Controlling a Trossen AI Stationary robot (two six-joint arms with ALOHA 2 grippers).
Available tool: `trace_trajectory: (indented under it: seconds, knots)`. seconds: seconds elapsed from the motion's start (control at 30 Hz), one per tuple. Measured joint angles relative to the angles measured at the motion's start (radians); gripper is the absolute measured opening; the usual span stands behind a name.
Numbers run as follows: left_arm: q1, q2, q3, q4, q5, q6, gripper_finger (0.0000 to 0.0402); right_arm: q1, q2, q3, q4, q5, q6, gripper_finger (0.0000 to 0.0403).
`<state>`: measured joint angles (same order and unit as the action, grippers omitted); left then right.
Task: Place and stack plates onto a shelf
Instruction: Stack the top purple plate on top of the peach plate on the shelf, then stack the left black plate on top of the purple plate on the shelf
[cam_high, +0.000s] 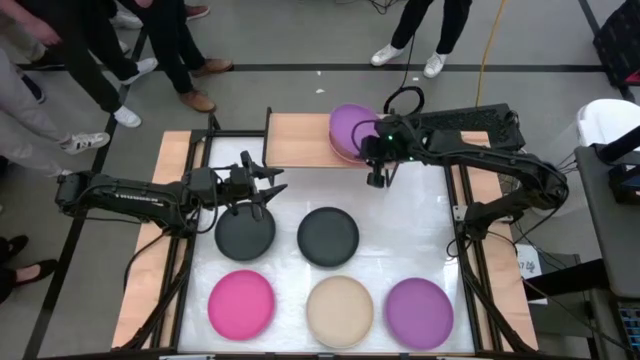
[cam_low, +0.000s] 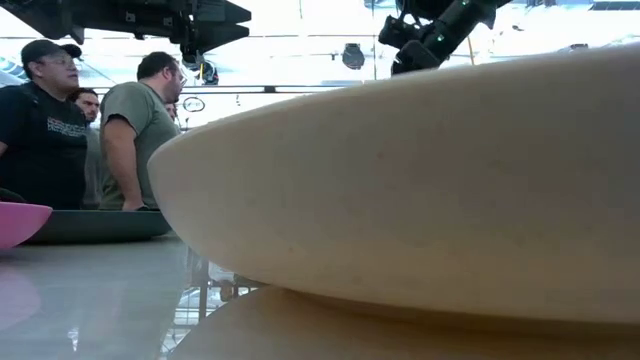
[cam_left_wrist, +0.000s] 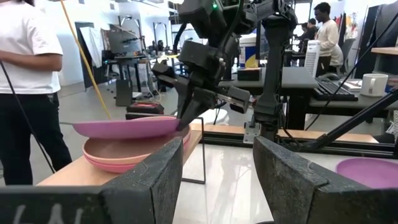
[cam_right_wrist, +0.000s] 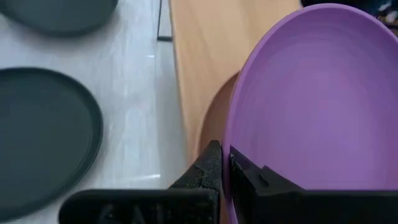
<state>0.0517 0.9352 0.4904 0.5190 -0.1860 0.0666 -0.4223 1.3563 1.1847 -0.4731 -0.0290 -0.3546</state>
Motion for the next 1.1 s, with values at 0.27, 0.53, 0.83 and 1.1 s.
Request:
trace_trajectory:
  seconds: [0.27,0.53,0.83,1.1]
  knots:
    - [0.000,0.000,0.000,0.000,0.000,-0.005,0.0200,0.006,0.000,0.000,-0.033,0.029,0.002,0.0008]
    - [0.000,0.000,0.000,-0.020,0.000,-0.019,0.0200,0.006,0.000,0.000,-0.044,0.028,0.002,0.0046]
    - [0.000,0.000,0.000,-0.026,0.000,-0.006,0.0200,0.056,-0.085,0.000,-0.070,0.027,0.007,0.0102]
    - [0.000,0.010,0.001,-0.080,0.003,-0.073,0.0200,0.198,-0.272,-0.141,0.027,-0.102,0.182,0.0108]
